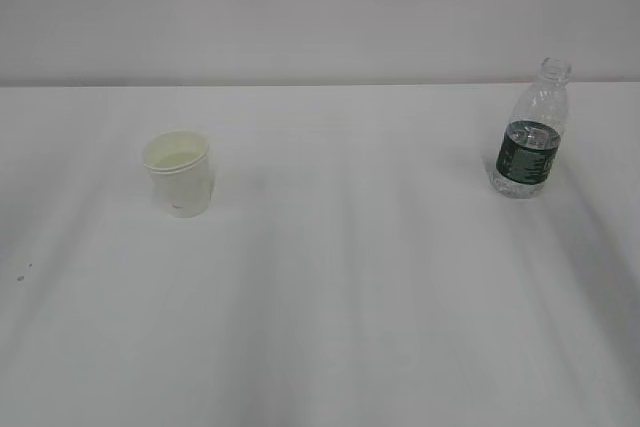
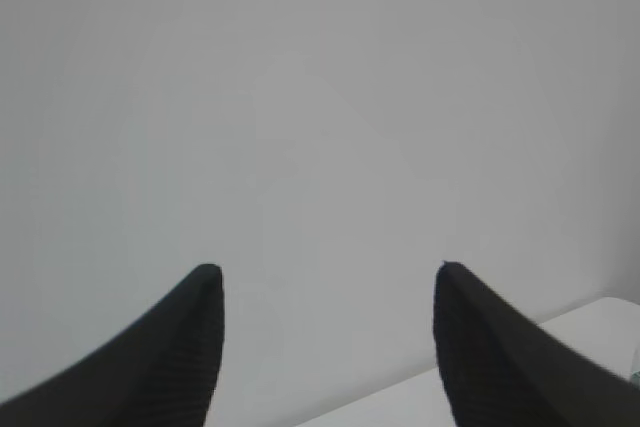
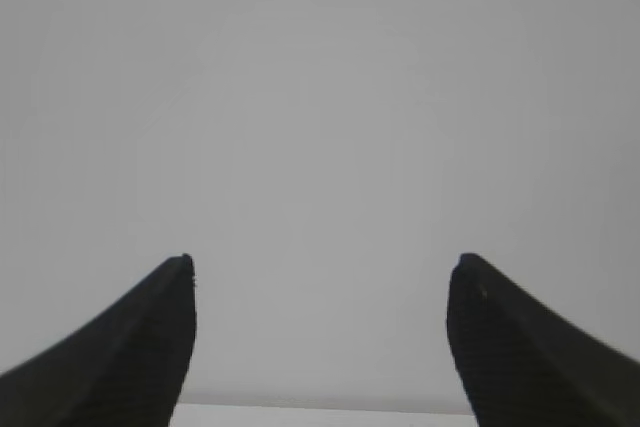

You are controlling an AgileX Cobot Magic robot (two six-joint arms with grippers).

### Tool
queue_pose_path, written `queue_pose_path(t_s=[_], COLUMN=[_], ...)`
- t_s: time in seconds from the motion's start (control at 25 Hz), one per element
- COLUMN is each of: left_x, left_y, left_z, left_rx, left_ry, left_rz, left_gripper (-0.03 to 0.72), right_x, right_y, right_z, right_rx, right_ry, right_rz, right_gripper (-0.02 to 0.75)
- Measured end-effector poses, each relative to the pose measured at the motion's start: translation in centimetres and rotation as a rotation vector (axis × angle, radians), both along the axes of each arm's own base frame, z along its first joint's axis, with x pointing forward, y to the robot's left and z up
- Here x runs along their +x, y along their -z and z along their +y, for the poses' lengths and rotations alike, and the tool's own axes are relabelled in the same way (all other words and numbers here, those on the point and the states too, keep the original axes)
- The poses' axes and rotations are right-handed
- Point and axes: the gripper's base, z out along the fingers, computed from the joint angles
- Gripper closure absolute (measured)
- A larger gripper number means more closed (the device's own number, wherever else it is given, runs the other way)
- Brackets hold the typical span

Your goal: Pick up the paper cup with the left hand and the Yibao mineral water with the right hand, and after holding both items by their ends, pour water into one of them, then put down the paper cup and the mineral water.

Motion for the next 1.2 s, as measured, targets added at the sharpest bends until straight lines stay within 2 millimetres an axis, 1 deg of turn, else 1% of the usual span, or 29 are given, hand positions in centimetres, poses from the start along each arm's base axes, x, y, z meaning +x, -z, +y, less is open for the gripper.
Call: queue_pose_path(t_s=[0.24, 0.48, 0.92, 1.2], left_x=[-1.0, -2.2, -2.3, -2.0], left_y=[-0.9, -1.5, -1.3, -1.3], left_z=[-0.1, -0.5, -0.7, -0.4], left_rx=[0.015, 0.068, 0.109, 0.064], left_ry=[-0.013, -0.008, 0.001, -0.020], left_rz=[-0.006, -0.010, 0.001, 0.008], left_gripper=[0.221, 0.221, 0.221, 0.241], right_x=[-1.2, -1.9, -2.1, -2.1], right_y=[-1.5, -2.0, -1.9, -1.8], right_z=[0.0, 0.0, 0.0, 0.0], right_rx=[-0.006, -0.010, -0.014, -0.014], right_ry=[0.007, 0.016, 0.019, 0.019], right_rz=[-0.016, 0.005, 0.030, 0.032], right_gripper=[0.146, 0.146, 0.146, 0.147])
